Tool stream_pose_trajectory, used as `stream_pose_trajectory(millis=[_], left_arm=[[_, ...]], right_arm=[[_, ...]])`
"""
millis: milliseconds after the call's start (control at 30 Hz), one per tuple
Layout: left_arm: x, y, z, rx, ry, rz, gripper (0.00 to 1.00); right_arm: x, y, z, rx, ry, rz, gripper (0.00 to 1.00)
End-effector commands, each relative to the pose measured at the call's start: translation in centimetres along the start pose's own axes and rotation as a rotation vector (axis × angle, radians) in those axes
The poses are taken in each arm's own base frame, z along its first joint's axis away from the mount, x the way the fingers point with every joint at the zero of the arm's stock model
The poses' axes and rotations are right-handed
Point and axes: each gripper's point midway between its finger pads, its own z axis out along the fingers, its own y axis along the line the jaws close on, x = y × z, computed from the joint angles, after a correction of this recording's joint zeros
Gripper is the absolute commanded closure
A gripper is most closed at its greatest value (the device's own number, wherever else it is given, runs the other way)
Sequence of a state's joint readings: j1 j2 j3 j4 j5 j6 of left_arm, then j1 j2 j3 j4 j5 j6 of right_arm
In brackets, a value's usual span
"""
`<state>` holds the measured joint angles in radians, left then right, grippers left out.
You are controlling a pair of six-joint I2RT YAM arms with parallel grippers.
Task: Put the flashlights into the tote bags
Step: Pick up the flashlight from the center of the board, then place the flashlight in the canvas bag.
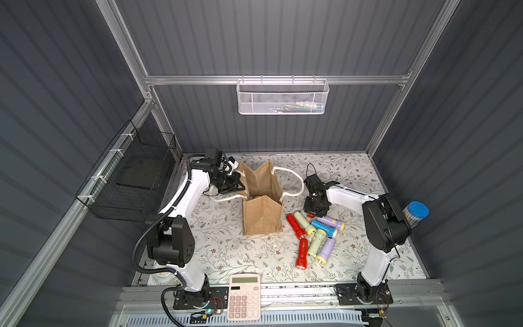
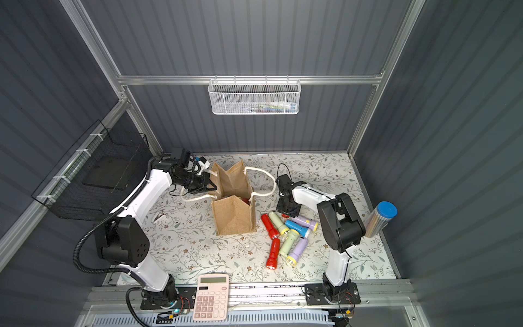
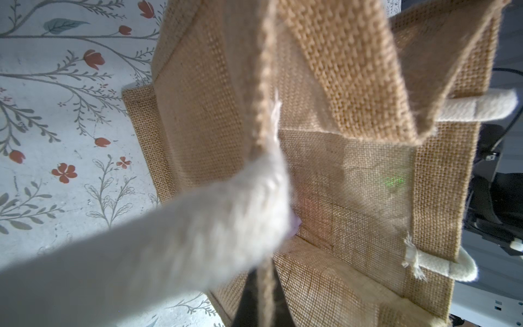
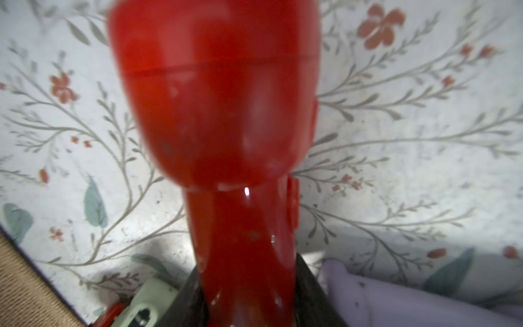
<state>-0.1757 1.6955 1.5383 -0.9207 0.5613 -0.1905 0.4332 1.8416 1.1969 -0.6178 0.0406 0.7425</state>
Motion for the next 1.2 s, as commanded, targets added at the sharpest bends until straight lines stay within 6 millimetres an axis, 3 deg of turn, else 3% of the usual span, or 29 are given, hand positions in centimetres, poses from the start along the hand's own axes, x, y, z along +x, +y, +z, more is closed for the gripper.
stream_pose_trajectory(millis=[0, 467, 700, 900, 1167], left_arm=[[-0.7, -0.5, -0.9, 0.007, -0.022, 0.032, 1.0], [-0.7, -1.3, -1.8, 0.022, -0.049, 0.046, 1.0], [-0.5, -2.1, -2.0, 0.055, -0.054, 0.057, 1.0], [-0.4, -2.4, -2.0, 0.067, -0.051, 0.06, 1.0], [-0.2, -3.1, -2.2, 0.072, -0.059, 0.072, 1.0]], right_arm=[[-1.9, 0.1, -3.0, -0.02, -0.099, -0.031, 0.88], [-5.3, -1.0, -12.5, -0.088, -0.367, -0.006, 0.87], [-6.5, -1.3, -19.3, -0.138, -0.508, -0.017, 0.85], [-6.8, 1.3, -24.2, -0.302, -0.551, -0.069, 0.85], [-6.0, 6.2, -27.7, -0.534, -0.539, -0.127, 0.86]])
